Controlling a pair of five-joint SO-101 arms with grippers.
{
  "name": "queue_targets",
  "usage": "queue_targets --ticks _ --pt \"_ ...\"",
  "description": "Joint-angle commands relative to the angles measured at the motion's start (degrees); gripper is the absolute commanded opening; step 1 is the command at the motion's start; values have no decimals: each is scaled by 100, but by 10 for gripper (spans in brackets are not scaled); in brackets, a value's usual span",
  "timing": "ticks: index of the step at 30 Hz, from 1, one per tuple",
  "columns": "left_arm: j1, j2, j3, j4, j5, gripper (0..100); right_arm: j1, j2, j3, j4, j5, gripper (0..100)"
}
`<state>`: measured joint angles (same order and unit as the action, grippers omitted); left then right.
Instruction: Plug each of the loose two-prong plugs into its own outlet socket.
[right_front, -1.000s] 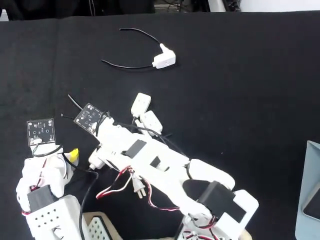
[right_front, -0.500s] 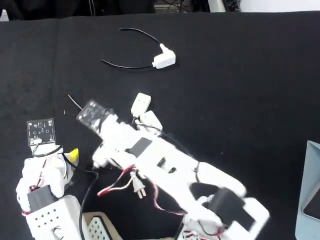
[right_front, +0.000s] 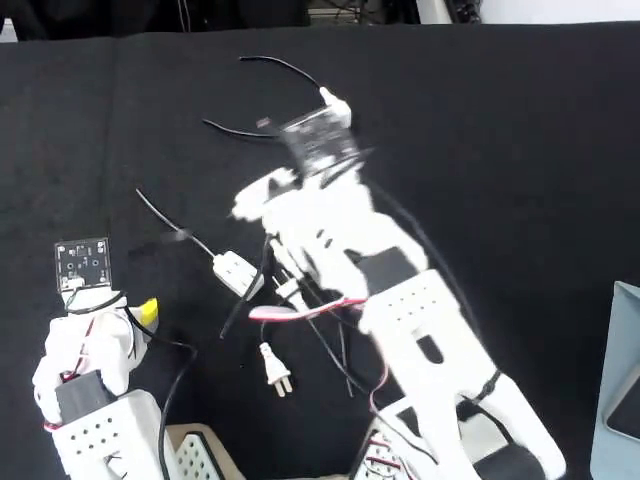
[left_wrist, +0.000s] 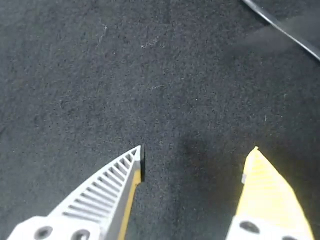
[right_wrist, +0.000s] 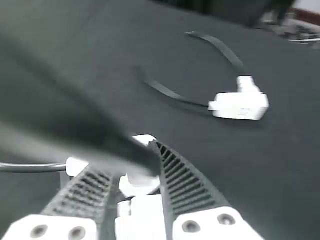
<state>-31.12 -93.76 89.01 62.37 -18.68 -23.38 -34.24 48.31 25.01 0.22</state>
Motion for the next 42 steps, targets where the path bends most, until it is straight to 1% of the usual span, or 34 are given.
queue_targets --ticks 1,5,9,12,15,17,18,20,23,25,28,32,37,42 --pt "13 -35 -22 -35 18 320 703 -4 31 -756 -167 11" --pt "13 -35 -22 -35 18 320 1231 787 4 -1741 -158 11" --pt "13 -35 -22 -35 18 320 1503 1833 -330 -2400 -158 11" --pt "22 -35 -22 -35 18 320 1600 2624 -752 -2602 -158 11" --pt "22 -35 -22 -35 18 320 1670 3240 -1209 -2514 -158 15" --pt "22 -35 -22 -35 18 320 1670 3424 -1534 -2180 -132 23" --pt "22 -35 -13 -35 18 320 1670 3442 -1684 -1908 -132 44" --pt "22 -35 -13 -35 18 320 1670 3398 -2026 -1248 -149 125" --pt "22 -35 -13 -35 18 320 1670 3178 -2413 -387 -158 279" --pt "22 -35 -13 -35 18 320 1653 2923 -2492 88 -158 341" --pt "22 -35 -13 -35 18 320 1626 2431 -2440 730 -158 323" --pt "22 -35 -13 -35 18 320 1389 1631 -2167 1749 -158 241" --pt "22 -35 -13 -35 18 320 615 593 -1464 2796 -123 160" --pt "22 -35 -13 -35 18 320 -273 -189 -884 3798 -114 152"
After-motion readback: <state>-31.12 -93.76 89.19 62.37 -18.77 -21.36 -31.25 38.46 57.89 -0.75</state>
